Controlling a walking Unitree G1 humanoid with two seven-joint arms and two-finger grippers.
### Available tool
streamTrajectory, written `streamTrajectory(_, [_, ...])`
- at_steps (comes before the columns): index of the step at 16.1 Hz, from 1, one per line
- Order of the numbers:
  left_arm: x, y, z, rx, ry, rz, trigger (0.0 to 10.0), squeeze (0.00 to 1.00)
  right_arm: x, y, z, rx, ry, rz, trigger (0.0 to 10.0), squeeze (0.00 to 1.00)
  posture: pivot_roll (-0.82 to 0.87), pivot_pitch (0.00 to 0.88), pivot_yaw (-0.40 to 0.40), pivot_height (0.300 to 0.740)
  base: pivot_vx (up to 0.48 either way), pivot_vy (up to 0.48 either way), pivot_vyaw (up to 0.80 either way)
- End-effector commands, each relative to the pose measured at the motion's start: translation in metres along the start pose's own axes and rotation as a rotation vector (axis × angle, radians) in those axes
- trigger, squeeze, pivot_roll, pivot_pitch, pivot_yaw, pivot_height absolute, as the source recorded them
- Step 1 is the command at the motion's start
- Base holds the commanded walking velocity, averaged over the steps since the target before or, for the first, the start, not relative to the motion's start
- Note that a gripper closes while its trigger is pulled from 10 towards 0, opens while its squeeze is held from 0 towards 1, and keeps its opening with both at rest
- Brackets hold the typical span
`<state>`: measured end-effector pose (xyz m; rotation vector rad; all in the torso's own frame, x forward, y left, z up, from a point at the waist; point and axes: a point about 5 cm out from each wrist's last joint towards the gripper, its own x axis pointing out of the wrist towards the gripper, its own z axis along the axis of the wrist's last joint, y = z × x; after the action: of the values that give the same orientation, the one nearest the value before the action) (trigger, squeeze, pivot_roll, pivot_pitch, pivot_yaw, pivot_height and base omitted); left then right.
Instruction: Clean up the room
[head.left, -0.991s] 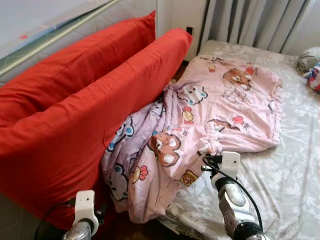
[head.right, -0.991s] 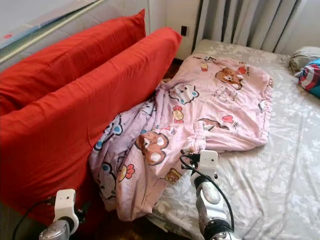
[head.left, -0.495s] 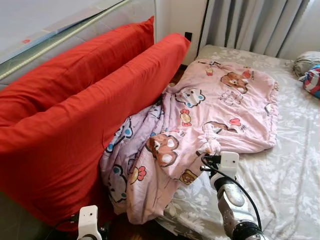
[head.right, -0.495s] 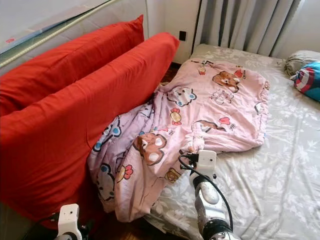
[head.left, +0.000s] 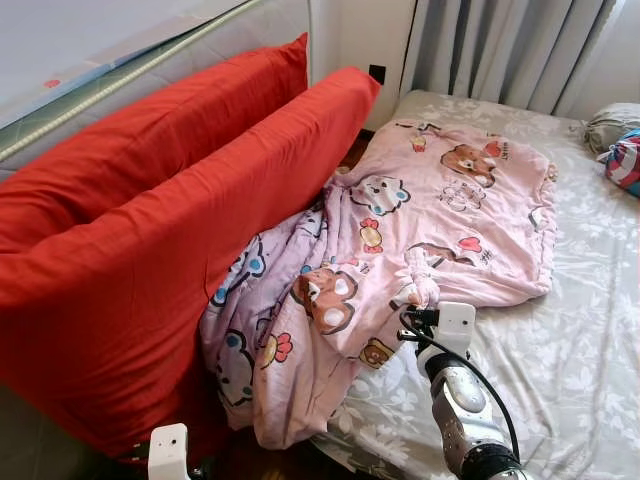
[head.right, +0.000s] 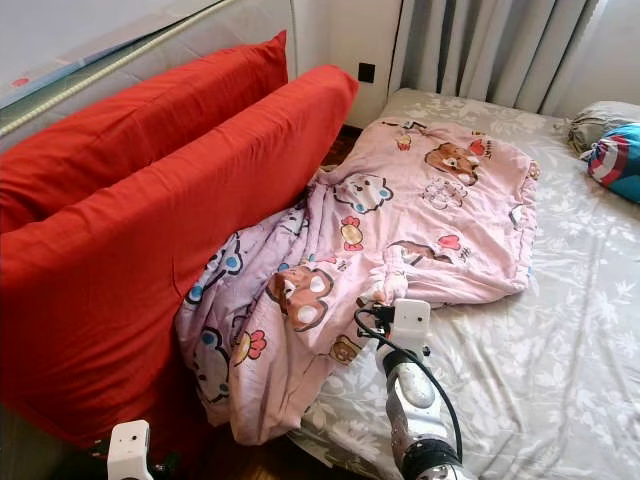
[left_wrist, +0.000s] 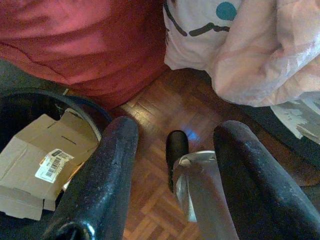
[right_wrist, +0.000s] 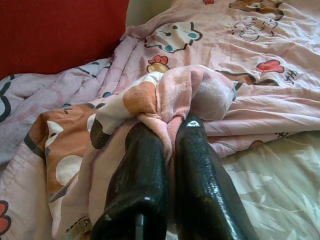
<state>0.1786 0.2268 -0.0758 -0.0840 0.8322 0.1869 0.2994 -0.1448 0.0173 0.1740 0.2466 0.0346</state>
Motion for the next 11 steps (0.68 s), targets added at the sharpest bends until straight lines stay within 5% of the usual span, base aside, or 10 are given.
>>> streamTrajectory(1, [-0.0025, 0.002, -0.0104, 0.003, 0.041, 0.004, 10.0, 0.0, -0.0014, 0.0022, -0.0013, -0.005, -0.004, 0.005, 10.0, 0.0, -0.07, 0.05, 0.0, 0.74, 0.0, 0.0, 0.0])
streamTrajectory(11, [-0.0034, 0.003, -0.0134, 0.009, 0.054, -0.003, 10.0, 0.0, -0.0001, 0.005, -0.0014, -0.01, 0.006, 0.013, 10.0, 0.0, -0.07, 0.056, 0.001, 0.74, -0.255, 0.0, 0.0])
